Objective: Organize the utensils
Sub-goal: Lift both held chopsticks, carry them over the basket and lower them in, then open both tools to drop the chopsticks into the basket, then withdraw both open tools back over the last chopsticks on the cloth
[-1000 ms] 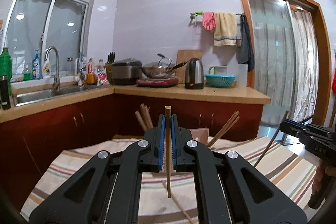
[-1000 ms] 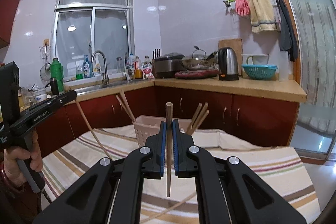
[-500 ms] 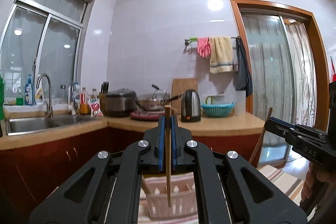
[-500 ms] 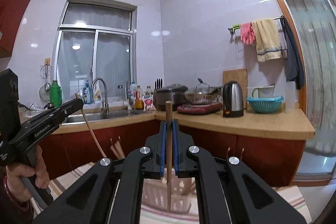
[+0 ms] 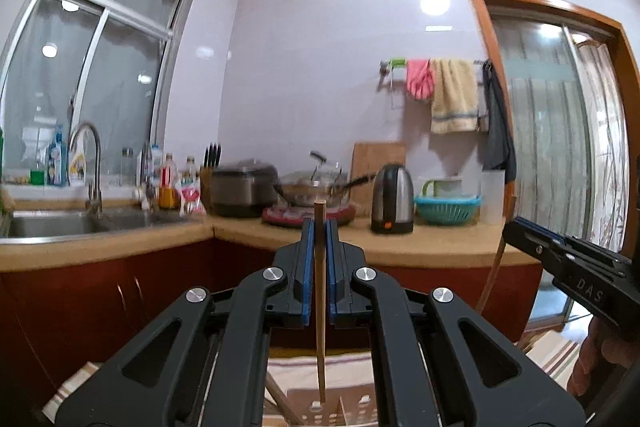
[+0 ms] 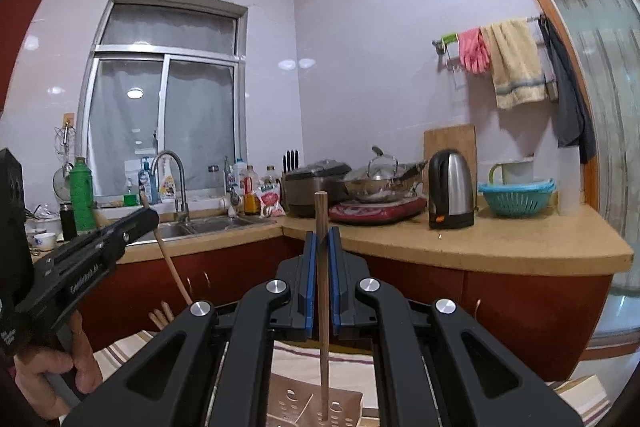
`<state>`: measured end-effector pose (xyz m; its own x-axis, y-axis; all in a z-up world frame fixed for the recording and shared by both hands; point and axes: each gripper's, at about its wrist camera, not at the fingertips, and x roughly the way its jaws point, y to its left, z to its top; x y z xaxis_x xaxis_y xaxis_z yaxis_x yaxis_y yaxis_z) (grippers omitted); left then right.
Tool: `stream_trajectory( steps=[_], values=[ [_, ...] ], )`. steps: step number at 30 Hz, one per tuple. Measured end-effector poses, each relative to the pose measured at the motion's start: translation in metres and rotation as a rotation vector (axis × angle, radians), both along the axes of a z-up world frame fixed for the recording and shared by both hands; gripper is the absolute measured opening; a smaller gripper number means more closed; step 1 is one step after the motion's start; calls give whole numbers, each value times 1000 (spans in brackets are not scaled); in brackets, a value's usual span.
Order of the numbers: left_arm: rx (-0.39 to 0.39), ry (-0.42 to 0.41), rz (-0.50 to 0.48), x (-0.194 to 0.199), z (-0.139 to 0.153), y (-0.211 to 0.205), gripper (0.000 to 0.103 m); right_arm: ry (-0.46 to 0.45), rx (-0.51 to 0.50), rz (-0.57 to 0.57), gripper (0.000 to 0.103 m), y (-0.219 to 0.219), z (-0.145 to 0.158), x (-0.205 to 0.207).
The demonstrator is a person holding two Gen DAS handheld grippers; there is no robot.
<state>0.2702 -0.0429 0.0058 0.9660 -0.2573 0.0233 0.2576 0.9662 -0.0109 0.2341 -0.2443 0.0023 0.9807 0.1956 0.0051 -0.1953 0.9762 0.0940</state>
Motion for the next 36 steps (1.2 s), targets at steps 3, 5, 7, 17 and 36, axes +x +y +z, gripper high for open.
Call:
stream_trajectory(
  steps=[3,5,7,17,36],
  values=[
    [7,47,2,11,-23,-1,6,41,-3,-2,7,3,-20,14],
    [12,68,3,14,-33,-2,6,70,-7,-2,7,4,-33,19],
    [19,96,1,19,-44,-3,6,98,-13,-2,7,7,-45,22],
    [38,195,-5,29,-74,-5,16,143,-78,-12,15,16,-54,21],
    [66,221,15,-60,-77,14,73,180,-87,-75,59,17,-61,-84]
  ],
)
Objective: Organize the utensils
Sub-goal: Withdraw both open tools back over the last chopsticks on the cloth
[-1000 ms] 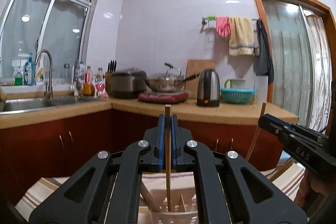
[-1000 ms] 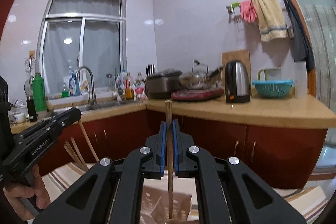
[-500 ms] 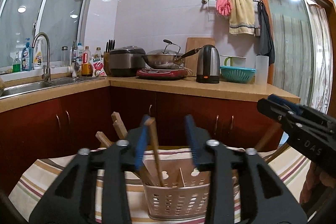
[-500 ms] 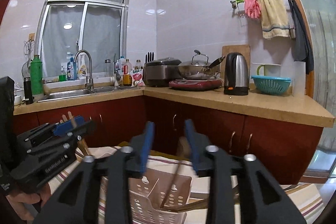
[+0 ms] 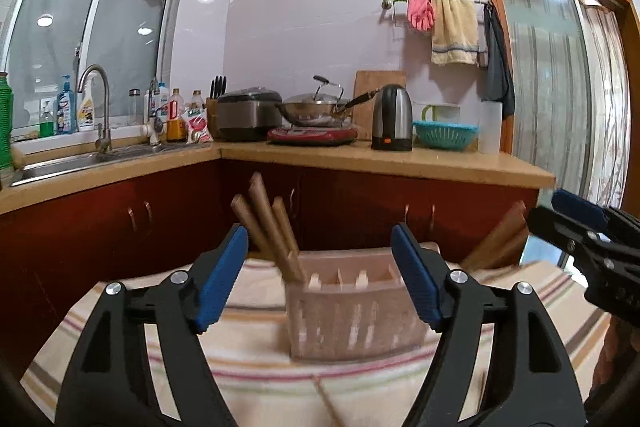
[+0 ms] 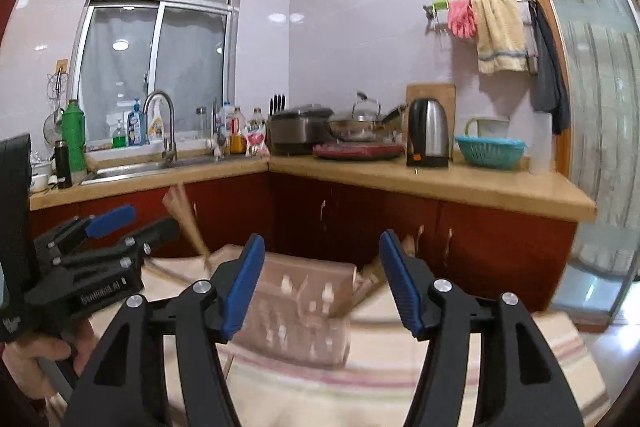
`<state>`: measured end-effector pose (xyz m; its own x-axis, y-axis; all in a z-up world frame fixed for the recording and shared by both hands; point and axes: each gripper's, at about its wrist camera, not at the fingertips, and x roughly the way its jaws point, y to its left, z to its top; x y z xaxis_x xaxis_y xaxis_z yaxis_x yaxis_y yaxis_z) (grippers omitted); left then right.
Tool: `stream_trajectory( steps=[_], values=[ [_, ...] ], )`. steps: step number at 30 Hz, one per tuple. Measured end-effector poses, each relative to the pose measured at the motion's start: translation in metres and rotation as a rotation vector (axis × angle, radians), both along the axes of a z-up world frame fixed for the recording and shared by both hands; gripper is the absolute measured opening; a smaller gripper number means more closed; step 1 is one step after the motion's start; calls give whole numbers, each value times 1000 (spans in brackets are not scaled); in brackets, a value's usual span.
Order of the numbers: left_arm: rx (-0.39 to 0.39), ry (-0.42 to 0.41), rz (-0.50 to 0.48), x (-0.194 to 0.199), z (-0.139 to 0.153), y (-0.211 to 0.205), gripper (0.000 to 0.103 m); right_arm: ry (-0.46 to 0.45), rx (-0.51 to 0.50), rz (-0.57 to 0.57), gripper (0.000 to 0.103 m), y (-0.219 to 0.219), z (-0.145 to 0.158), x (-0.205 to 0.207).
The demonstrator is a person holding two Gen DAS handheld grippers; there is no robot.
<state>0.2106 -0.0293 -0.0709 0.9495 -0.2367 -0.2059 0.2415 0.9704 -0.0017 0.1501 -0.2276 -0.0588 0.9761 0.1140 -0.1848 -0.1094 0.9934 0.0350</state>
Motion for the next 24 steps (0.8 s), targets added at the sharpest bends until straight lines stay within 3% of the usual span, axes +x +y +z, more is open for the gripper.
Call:
stream_trajectory(
  steps=[12,19,24],
  values=[
    [41,155,80,-82,-58,39,73,213,17,11,59,28,-109,-76],
    [44,212,131,-112,-80,61,73,273,31,76,65,48,-141,-96],
    [49,233,144,-124,-89,66,73,313,-34,112,69,72,-163,-100]
  ],
)
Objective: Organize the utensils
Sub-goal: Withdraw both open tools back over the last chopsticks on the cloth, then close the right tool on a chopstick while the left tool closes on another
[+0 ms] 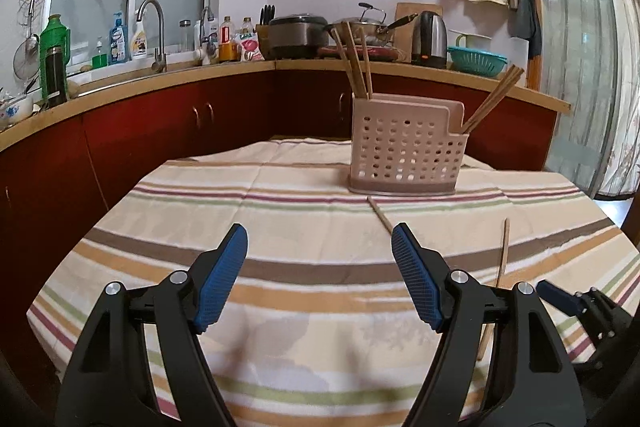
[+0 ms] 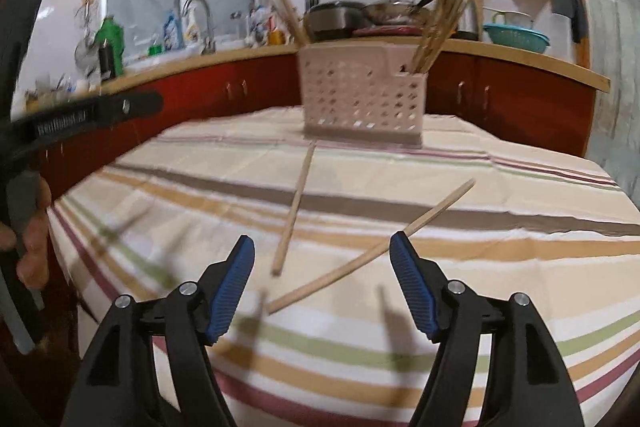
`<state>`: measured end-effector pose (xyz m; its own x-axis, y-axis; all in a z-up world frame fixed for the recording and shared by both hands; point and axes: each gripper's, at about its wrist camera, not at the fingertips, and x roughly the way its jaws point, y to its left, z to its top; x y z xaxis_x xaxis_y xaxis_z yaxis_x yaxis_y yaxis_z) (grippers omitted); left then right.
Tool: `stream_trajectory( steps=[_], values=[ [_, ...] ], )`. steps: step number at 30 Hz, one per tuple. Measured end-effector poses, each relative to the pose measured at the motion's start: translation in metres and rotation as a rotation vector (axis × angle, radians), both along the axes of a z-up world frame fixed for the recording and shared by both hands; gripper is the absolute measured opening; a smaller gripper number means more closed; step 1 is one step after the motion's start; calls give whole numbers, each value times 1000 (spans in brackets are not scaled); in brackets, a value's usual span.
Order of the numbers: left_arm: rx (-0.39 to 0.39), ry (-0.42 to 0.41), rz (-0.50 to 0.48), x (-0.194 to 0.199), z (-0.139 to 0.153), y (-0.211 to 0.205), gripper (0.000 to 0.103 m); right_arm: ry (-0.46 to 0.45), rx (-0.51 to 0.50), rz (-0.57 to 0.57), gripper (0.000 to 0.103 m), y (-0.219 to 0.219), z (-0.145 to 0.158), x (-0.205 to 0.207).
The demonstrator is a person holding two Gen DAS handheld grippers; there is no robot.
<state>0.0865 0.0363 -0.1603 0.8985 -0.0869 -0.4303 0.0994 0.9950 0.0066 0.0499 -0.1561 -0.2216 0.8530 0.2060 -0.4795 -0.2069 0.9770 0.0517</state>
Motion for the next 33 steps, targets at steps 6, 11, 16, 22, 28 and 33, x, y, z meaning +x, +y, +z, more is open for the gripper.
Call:
stream_trajectory(
  steps=[6,11,16,22,28,33],
  values=[
    [-9,14,-14,-2,-3,-6,73,83,-62,-17,69,1,-19,3],
    [-7,31,-40,0,-8,-17,73,105,-55,-100,68,-24,-19,2],
    [-10,60,-67,2,-17,-28,73,132,-35,-197,57,-59,-18,4],
    [-6,85,-97,6,-23,-45,73,143,2,-229,48,-84,-11,6],
    [-8,126,-128,11,-35,-66,73,200,-6,-157,33,-77,-17,19],
    [9,165,-156,14,-47,-83,73,196,-31,-129,12,-76,-15,15]
  ],
)
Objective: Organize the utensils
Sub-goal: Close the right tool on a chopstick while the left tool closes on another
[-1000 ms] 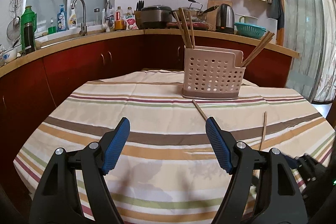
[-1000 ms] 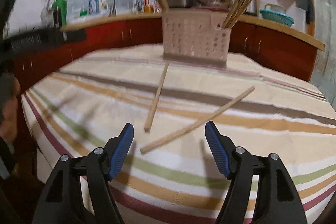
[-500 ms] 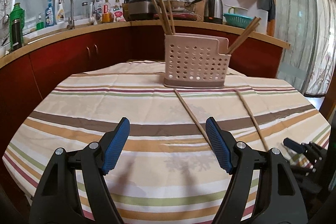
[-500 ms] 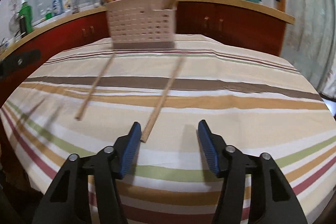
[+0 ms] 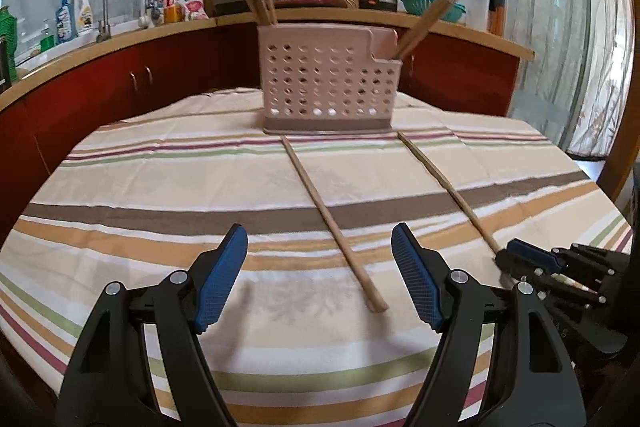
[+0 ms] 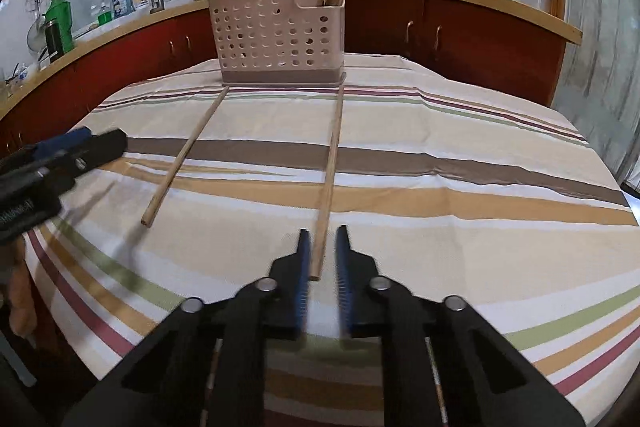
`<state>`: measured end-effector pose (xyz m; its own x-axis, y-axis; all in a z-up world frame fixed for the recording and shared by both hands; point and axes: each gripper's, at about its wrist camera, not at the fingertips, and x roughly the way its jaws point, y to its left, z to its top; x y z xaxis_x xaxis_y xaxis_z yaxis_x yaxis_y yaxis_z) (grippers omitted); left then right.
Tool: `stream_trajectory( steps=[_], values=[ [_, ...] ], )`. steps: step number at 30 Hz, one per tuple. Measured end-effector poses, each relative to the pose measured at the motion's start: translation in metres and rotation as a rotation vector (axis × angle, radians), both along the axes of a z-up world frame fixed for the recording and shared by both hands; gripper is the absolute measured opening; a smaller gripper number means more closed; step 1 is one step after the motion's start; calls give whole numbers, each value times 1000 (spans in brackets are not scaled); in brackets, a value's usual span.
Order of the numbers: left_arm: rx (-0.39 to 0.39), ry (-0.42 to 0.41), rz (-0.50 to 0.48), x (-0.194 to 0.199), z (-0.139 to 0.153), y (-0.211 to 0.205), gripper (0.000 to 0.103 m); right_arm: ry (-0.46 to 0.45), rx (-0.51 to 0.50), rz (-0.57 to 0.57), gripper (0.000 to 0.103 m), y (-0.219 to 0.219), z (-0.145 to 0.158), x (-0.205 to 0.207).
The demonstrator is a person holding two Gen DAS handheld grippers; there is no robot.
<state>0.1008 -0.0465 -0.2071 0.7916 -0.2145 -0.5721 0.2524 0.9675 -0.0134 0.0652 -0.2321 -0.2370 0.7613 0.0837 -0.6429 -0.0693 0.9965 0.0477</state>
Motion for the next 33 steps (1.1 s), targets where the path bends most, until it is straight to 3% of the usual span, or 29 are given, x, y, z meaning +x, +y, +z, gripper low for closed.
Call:
stream_trajectory(
  steps=[5,7,13,17,21,24,29,33],
  values=[
    [26,38,-11,5,-16,-12,71,-3,24,-3,12,-8,-1,-2],
    [52,64,-3,9,-23,-13,65,-3,30,0,12,-10,0,-2],
    [95,106,52,10,-32,4,61,-4,47,3,8,-12,0,-4],
    [40,126,70,12,-29,16,61,-6,51,4,8,-13,0,-4],
    [43,114,35,17,-29,7,60,-12,50,4,8,-13,0,-4],
    [38,144,12,21,-35,4,44,-15,59,8,8,-14,0,-6],
    [26,144,3,19,-36,7,37,-29,54,15,8,-13,-1,-9],
    [31,134,-2,18,-36,6,21,-36,55,15,8,-13,-1,-11]
  ],
)
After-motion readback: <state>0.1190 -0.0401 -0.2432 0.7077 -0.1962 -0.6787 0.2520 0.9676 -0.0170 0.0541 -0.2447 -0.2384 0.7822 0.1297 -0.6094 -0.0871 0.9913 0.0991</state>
